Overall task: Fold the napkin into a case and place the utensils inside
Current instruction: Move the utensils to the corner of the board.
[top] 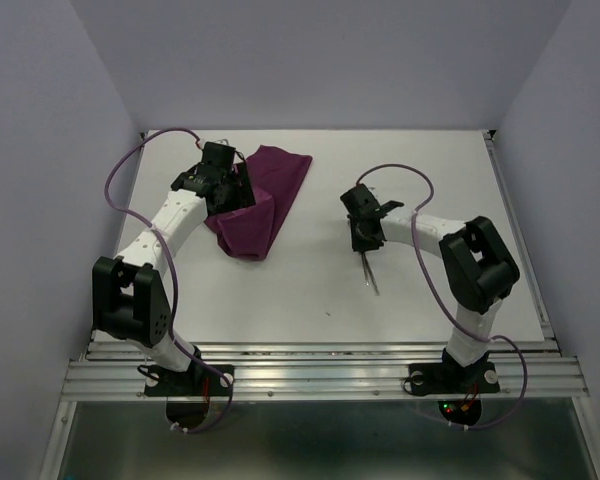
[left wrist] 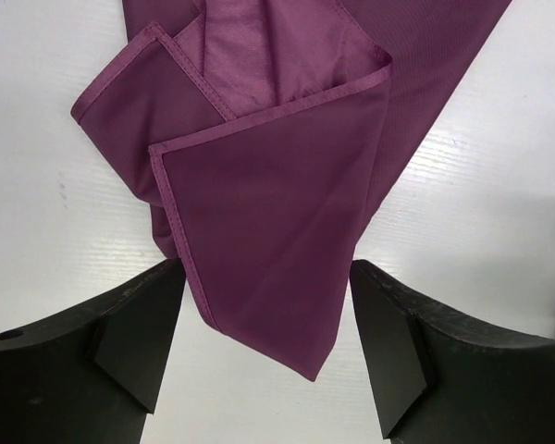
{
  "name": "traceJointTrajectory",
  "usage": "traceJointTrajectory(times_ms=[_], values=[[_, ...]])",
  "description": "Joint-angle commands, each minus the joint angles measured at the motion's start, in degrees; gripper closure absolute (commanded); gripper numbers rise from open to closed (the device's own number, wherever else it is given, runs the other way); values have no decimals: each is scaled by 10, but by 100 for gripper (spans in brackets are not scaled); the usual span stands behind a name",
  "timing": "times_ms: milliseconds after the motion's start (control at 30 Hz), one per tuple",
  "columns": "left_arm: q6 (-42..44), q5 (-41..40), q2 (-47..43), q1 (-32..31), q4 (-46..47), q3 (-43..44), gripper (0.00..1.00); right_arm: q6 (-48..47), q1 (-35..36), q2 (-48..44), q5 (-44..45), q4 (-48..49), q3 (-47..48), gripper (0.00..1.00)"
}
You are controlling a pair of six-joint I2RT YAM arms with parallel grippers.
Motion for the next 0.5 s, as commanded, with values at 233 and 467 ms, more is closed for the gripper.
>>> traceJointTrajectory(times_ms=[233,467], values=[[7,-12,-3,2,-3,26,16,-27,-168,24,68,-34,36,74],[8,-16,-4,2,-8,21,16,-41,-268,76,93,-34,88,74]])
